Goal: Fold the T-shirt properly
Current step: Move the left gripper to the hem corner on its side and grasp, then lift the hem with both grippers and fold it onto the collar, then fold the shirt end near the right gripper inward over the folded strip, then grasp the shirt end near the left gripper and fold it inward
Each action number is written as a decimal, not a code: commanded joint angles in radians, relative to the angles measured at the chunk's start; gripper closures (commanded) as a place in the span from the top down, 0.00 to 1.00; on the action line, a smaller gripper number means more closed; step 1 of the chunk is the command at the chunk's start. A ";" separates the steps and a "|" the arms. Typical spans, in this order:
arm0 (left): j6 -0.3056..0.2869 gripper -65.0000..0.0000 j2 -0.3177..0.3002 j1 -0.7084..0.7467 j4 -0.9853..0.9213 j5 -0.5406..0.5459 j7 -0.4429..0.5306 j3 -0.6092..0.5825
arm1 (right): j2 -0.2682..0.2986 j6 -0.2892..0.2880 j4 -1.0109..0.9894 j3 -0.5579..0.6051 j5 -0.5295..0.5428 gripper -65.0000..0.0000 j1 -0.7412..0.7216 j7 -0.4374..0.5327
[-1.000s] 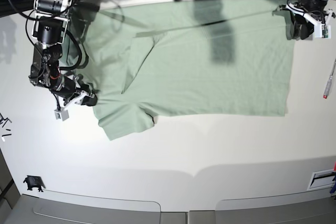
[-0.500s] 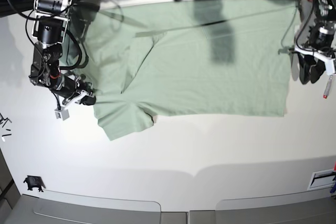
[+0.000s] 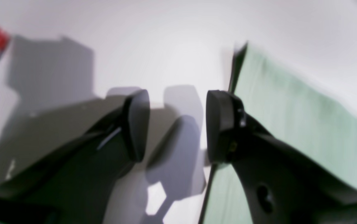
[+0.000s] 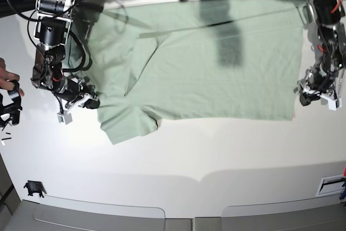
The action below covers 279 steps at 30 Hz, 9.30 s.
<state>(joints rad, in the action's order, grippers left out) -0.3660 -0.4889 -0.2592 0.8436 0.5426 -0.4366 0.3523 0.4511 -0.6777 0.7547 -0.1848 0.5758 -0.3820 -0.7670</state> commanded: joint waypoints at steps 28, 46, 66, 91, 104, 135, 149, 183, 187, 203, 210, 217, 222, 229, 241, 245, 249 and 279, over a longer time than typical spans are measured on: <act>-0.137 0.00 0.042 -0.173 -0.205 0.046 0.001 -0.080 | 0.017 -0.003 0.013 -0.003 0.004 0.00 -0.019 0.003; -0.332 0.00 -0.077 -0.134 -0.096 0.548 -0.354 -0.078 | 0.030 -0.020 0.204 -0.011 0.217 0.00 0.045 -0.133; -0.332 0.00 -0.107 0.395 0.557 0.560 -0.409 0.127 | 0.024 -0.020 0.773 -0.489 0.515 0.00 0.493 -0.474; -0.332 0.36 -0.113 0.589 0.758 0.577 -0.376 0.392 | 0.047 -0.020 0.893 -0.583 0.744 0.47 0.598 -0.515; -0.332 0.35 -0.107 0.593 0.890 0.471 -0.304 0.653 | 0.017 -0.020 0.722 -0.364 0.243 0.47 0.366 -0.199; -0.332 0.35 -0.107 0.675 0.890 0.469 -0.333 0.653 | -0.064 -0.020 0.840 -0.252 0.639 0.00 0.429 -0.629; -0.332 0.35 -0.107 0.675 0.890 0.468 -0.333 0.653 | -0.143 -0.020 1.096 -0.253 0.718 0.00 0.768 -0.629; -0.332 0.51 0.071 0.706 0.772 0.443 -0.296 0.607 | -0.144 -0.020 1.165 -0.254 0.769 0.40 0.673 -0.600; -0.332 0.54 0.073 0.705 0.593 0.473 -0.295 0.556 | -0.143 -0.020 1.165 -0.254 0.524 0.40 0.620 -0.459; -0.332 0.54 0.076 0.706 0.459 0.487 -0.365 0.269 | -0.143 0.113 1.040 -0.254 0.076 0.40 0.560 -0.272; -0.332 0.53 0.076 0.721 0.458 0.488 -0.454 0.233 | -0.143 0.113 0.988 -0.254 0.077 0.40 0.560 -0.272; -0.332 0.47 0.092 0.736 0.458 0.488 -0.449 0.233 | -0.143 0.113 0.988 -0.254 0.082 0.40 0.560 -0.245; -0.332 0.34 0.112 0.735 0.458 0.488 -0.376 0.233 | -0.143 0.113 0.988 -0.254 0.082 0.40 0.560 -0.243; -0.332 0.00 0.114 0.735 0.468 0.598 -0.374 0.235 | -0.143 0.133 0.988 -0.254 0.061 0.40 0.559 -0.241; -0.332 0.00 0.264 0.800 0.940 0.729 -0.523 0.230 | -0.135 0.260 0.988 -0.261 -0.247 0.40 0.563 -0.201; -0.332 0.00 0.315 0.808 0.975 0.748 -0.535 0.139 | -0.135 0.260 0.988 -0.261 -0.262 0.40 0.562 -0.193; -0.332 0.00 0.326 0.794 0.975 0.679 -0.488 -0.016 | -0.135 0.260 0.988 -0.261 -0.262 0.40 0.562 -0.189; -0.256 0.32 0.397 0.666 0.975 0.060 -0.222 -0.413 | -0.138 0.260 0.988 -0.261 -0.251 0.40 0.562 -0.189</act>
<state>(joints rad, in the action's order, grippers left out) -0.6132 -0.0921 0.4095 1.8000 0.5850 -0.6758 -0.0612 0.2985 -0.4213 1.7279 -0.4404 0.3141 0.1886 -0.9764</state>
